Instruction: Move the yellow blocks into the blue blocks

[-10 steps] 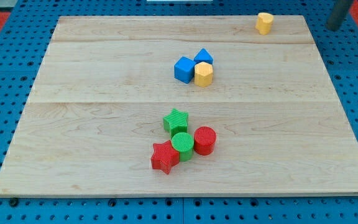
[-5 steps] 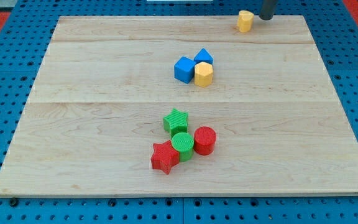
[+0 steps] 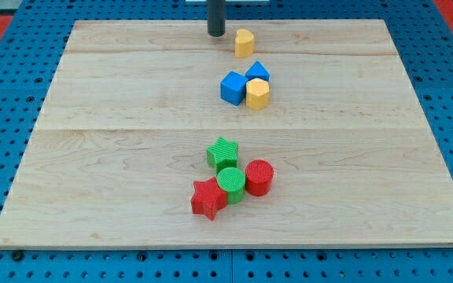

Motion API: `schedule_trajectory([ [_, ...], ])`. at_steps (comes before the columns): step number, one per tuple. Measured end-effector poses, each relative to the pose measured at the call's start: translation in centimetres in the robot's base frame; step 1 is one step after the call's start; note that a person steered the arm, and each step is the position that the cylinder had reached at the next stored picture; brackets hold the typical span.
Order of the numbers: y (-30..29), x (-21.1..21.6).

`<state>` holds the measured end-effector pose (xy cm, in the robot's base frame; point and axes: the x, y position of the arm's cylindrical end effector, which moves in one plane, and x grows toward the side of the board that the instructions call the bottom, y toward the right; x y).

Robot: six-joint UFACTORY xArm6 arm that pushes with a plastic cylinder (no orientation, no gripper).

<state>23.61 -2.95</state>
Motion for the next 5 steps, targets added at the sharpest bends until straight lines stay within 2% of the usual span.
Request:
schedule_trajectory([
  [1, 0.1, 1.5],
  [2, 2.4, -2.8],
  [3, 5.8, 0.4],
  [4, 1.4, 7.3],
  [5, 1.1, 6.4],
])
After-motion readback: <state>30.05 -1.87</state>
